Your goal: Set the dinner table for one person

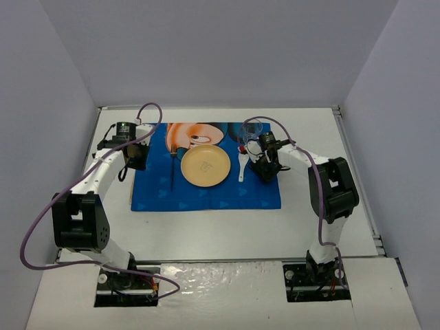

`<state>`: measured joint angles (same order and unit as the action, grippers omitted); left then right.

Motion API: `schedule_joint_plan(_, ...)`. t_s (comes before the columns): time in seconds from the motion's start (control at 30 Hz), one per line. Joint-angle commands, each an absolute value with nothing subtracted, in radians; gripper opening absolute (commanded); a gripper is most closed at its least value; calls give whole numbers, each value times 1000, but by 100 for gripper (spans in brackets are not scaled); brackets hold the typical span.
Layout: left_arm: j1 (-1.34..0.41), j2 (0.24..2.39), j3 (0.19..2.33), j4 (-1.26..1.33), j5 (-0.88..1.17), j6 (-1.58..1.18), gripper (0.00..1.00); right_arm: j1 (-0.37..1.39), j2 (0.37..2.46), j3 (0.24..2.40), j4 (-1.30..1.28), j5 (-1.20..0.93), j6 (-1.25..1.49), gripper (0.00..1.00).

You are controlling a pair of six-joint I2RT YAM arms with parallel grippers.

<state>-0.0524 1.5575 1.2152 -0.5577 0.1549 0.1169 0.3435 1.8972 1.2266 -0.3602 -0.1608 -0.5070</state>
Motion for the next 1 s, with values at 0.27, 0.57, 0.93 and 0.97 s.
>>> schedule_joint_plan(0.27, -24, 1555, 1225, -503, 165, 141, 12, 313, 1940, 1238, -363, -116, -539, 35)
schedule_joint_plan(0.57, -18, 1492, 1290, -486, 169, 145, 15, 313, 1771, 1387, -408, -120, -508, 47)
schedule_joint_plan(0.93, -6, 1353, 1578, -463, 28, 73, 17, 298, 1509, 1636, -248, 128, -404, 90)
schedule_joint_plan(0.97, 8, 1344, 1570, -455, 28, 66, 17, 298, 1490, 1635, -245, 149, -403, 91)
